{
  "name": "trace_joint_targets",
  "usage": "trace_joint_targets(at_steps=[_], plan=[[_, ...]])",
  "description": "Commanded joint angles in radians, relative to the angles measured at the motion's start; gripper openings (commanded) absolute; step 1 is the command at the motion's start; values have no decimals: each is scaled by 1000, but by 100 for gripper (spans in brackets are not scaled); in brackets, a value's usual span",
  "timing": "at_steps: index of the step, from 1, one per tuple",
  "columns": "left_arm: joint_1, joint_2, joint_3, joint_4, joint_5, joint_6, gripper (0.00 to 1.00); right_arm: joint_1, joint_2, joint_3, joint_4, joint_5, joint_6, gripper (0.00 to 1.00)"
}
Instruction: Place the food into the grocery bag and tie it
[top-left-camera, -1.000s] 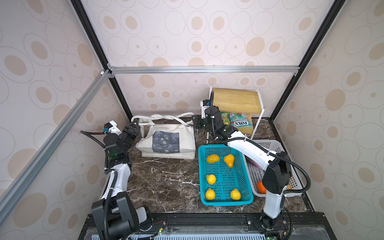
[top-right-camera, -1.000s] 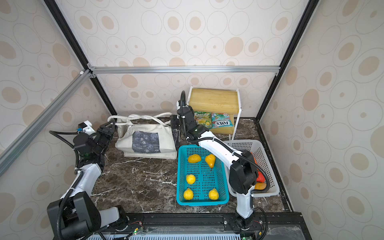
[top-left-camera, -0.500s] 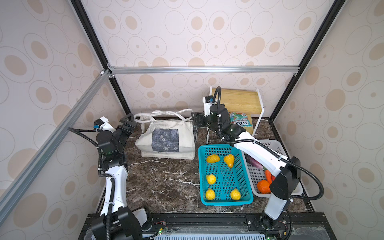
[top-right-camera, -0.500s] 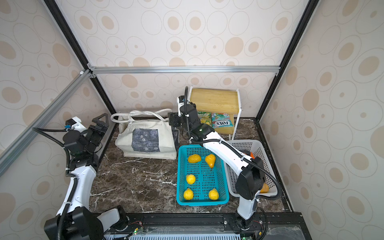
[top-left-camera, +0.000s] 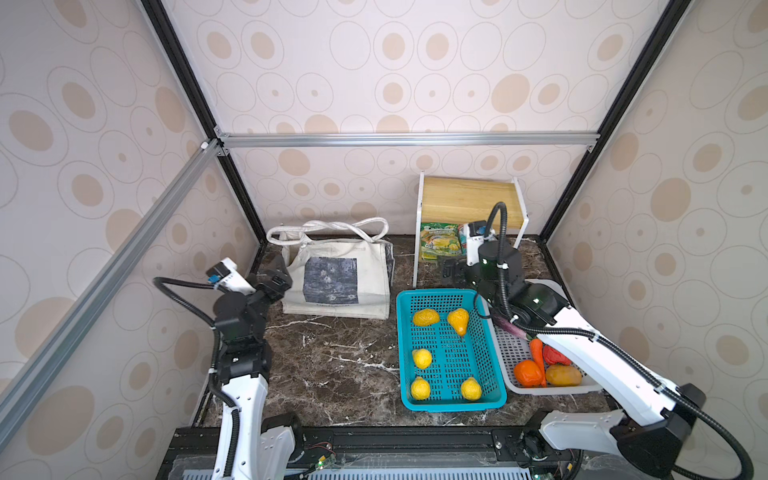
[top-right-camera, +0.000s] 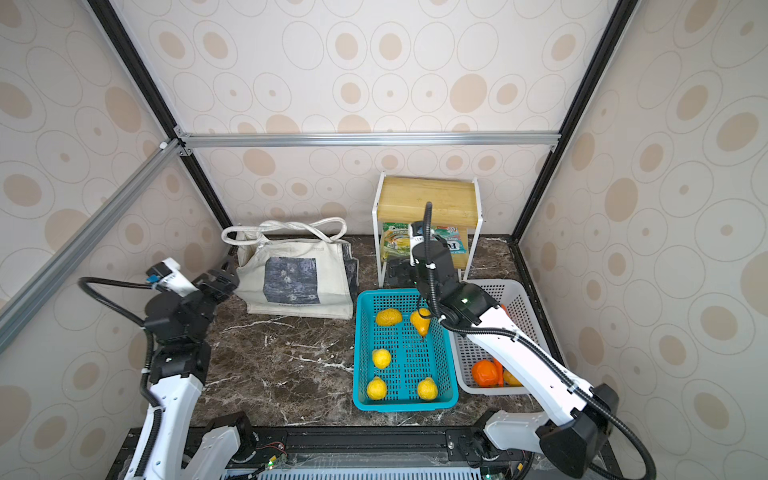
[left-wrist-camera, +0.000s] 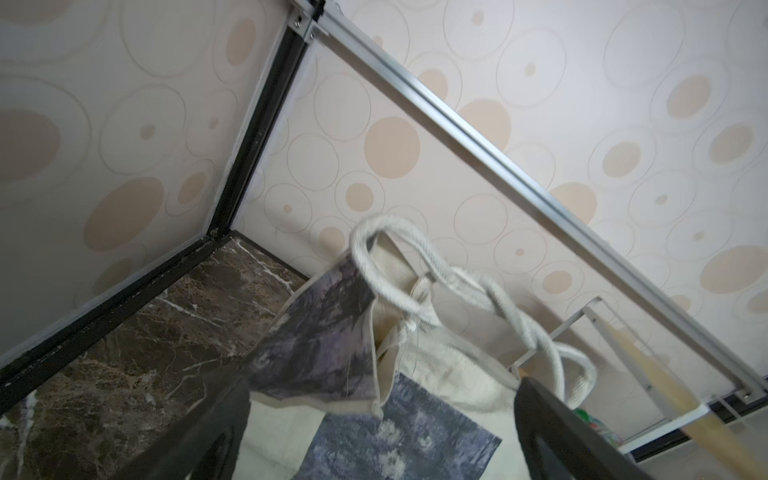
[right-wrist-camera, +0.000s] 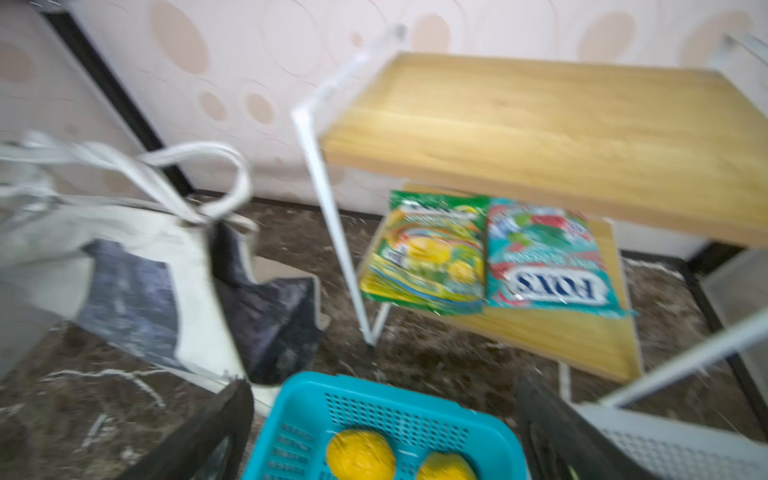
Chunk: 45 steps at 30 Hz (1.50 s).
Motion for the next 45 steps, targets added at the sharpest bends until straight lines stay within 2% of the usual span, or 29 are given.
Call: trace_joint_targets(at_steps=[1, 3, 5, 8, 10, 14, 17, 20, 21, 26, 29, 31, 34, 35, 36, 37, 39, 40, 42, 45], plan=[[-174, 47, -68, 47, -307, 143, 99, -122, -109, -175, -26, 97, 1, 100], [-223, 81, -109, 91, -417, 199, 99, -189, -186, -348, 131, 144, -44, 100], [-249, 92, -161, 168, -553, 263, 99, -292, -239, -492, 247, 131, -31, 100], [-249, 91, -250, 287, -673, 338, 99, -411, -257, -608, 344, 153, 7, 99], [-250, 100, -295, 366, -683, 359, 99, -446, -244, -678, 445, 183, -3, 99], [-249, 232, -372, 597, -695, 471, 99, -476, -150, -794, 671, 221, -41, 98], [-248, 367, -378, 722, -647, 547, 99, -476, -52, -853, 832, 206, -88, 98], [-238, 497, -412, 906, -584, 533, 99, -473, 51, -898, 1032, 197, -128, 98], [-231, 531, -430, 961, -561, 517, 99, -473, 50, -892, 1026, 159, -127, 98], [-204, 574, -378, 921, -469, 531, 99, -479, 158, -875, 1158, 27, -178, 99], [-200, 583, -369, 919, -428, 551, 99, -480, 306, -878, 1331, -32, -212, 97], [-200, 605, -393, 1019, -413, 599, 99, -477, 372, -869, 1389, -54, -230, 97], [-167, 717, -428, 1193, -363, 585, 99, -481, 332, -811, 1202, -58, -200, 98], [-166, 767, -431, 1260, -354, 589, 99, -481, 351, -808, 1228, -42, -205, 99], [-165, 793, -423, 1265, -348, 600, 99, -481, 356, -818, 1257, -42, -210, 99], [-167, 755, -393, 1136, -339, 589, 99, -481, 357, -816, 1256, -34, -209, 99], [-166, 787, -403, 1216, -334, 602, 99, -481, 348, -808, 1224, -36, -201, 100], [-165, 764, -388, 1145, -308, 600, 99, -480, 342, -806, 1212, -39, -199, 100], [-164, 785, -376, 1154, -252, 629, 99, -482, 345, -807, 1220, -35, -201, 100], [-163, 781, -376, 1154, -249, 630, 99, -481, 344, -807, 1215, -38, -201, 100]])
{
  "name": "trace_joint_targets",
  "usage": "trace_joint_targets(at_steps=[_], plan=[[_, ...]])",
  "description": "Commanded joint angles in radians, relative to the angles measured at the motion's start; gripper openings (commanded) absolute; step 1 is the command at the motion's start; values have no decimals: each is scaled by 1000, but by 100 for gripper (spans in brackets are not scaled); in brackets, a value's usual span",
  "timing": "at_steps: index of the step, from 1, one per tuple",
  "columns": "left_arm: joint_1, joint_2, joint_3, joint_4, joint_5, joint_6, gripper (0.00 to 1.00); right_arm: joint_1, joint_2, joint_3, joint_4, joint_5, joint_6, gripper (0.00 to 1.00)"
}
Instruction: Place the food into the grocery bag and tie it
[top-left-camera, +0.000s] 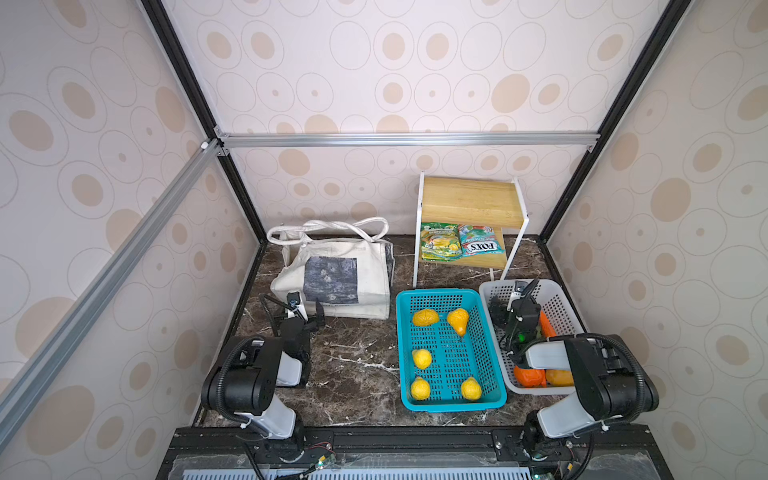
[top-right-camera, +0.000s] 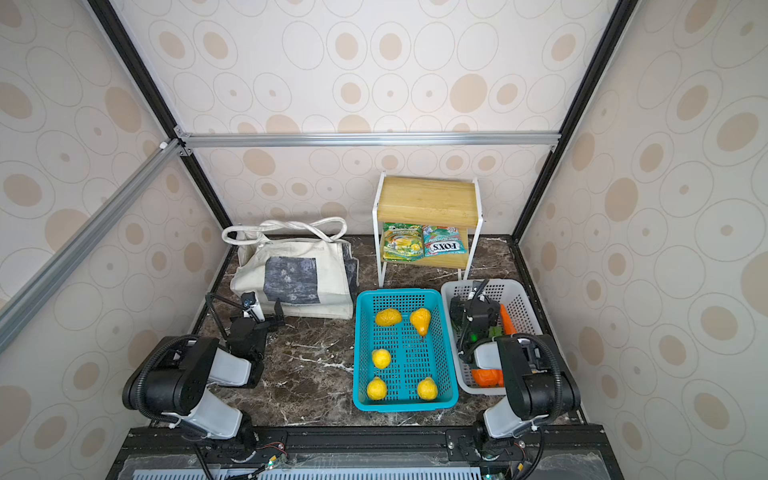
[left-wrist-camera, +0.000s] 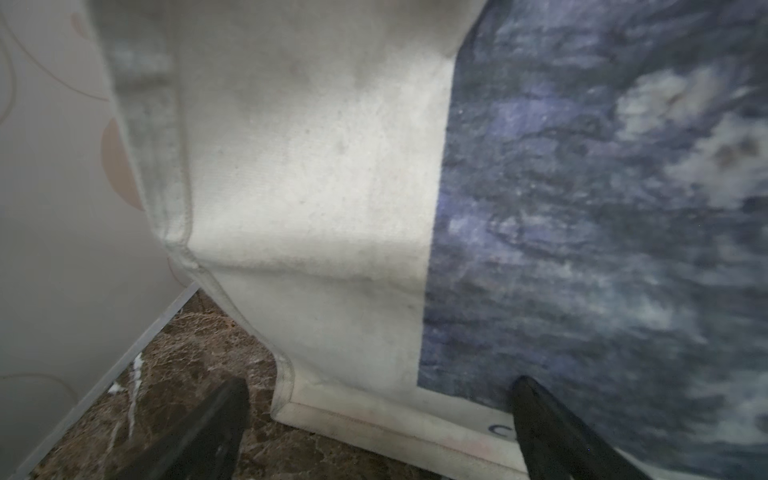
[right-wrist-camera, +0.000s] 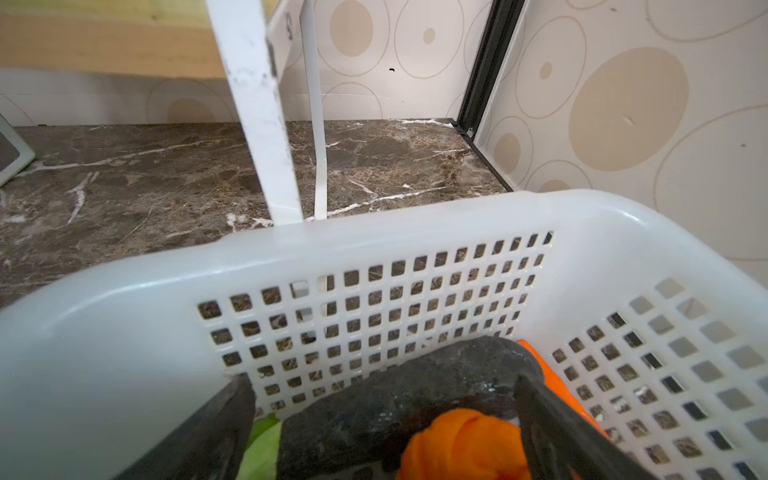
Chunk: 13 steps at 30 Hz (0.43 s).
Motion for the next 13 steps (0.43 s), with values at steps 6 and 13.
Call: trace_joint_targets(at_steps=[6, 13], plan=[[2, -4, 21, 44, 52, 43, 99, 3, 4, 11, -23, -21, -12, 100], [3, -3, 19, 48, 53, 41, 99, 2, 4, 11, -23, -21, -12, 100]])
